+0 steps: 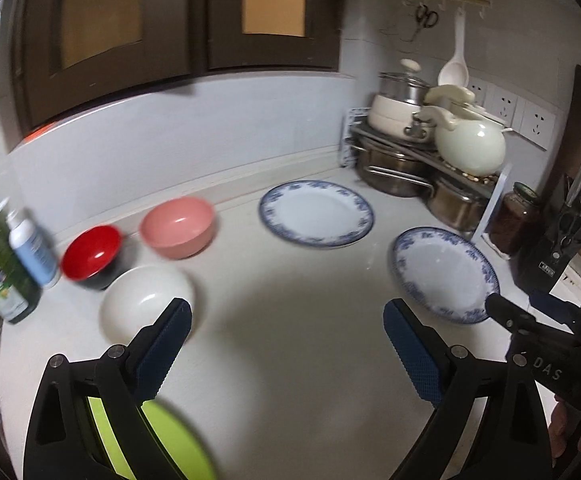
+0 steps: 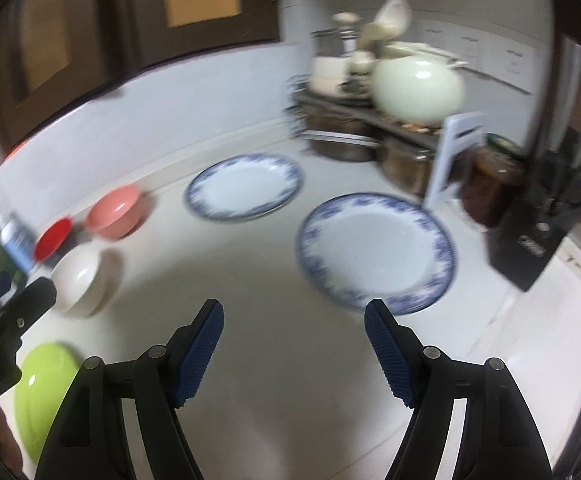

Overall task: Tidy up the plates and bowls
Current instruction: 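Move both grippers to the rim of the larger blue-and-white plate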

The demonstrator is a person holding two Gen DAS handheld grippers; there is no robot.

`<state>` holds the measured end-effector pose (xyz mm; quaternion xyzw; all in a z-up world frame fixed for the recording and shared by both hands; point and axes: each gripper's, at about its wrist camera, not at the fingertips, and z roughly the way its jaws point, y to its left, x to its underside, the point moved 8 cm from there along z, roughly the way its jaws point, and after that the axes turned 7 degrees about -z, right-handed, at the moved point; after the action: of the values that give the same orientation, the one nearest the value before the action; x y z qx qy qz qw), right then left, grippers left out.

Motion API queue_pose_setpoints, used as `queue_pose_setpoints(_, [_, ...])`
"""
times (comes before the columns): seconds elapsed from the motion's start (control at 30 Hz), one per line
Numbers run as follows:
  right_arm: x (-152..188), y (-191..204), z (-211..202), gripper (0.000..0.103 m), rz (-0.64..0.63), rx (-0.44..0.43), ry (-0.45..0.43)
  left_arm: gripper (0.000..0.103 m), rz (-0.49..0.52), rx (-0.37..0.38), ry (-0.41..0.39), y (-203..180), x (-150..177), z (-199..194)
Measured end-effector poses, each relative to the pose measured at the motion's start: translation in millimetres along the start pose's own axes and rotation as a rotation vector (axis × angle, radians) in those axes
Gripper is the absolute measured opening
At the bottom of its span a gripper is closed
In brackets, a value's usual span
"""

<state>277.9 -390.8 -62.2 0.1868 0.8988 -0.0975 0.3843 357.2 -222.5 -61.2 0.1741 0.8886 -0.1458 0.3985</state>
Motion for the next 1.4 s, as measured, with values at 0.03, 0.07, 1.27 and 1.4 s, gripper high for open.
queue_pose_setpoints(0.03, [-3, -9, 0, 0.074, 0.010, 0.008, -0.007, 0.098, 0.001, 0.005, 0.003, -7, -3, 4])
queue_pose_setpoints(0.07, [-3, -9, 0, 0.074, 0.010, 0.008, -0.007, 0.098, 0.002, 0.013, 0.006, -14, -5, 8])
queue_pose_setpoints(1.27, [-4, -167, 135, 0.074, 0.219, 0.206, 0.141, 0.090, 0.161, 0.085, 0.251, -151, -1, 206])
queue_pose_setpoints(1.4, [0, -176, 145, 0.074, 0.229, 0.223, 0.164, 0.088, 0.170, 0.090, 0.267, -159, 5, 221])
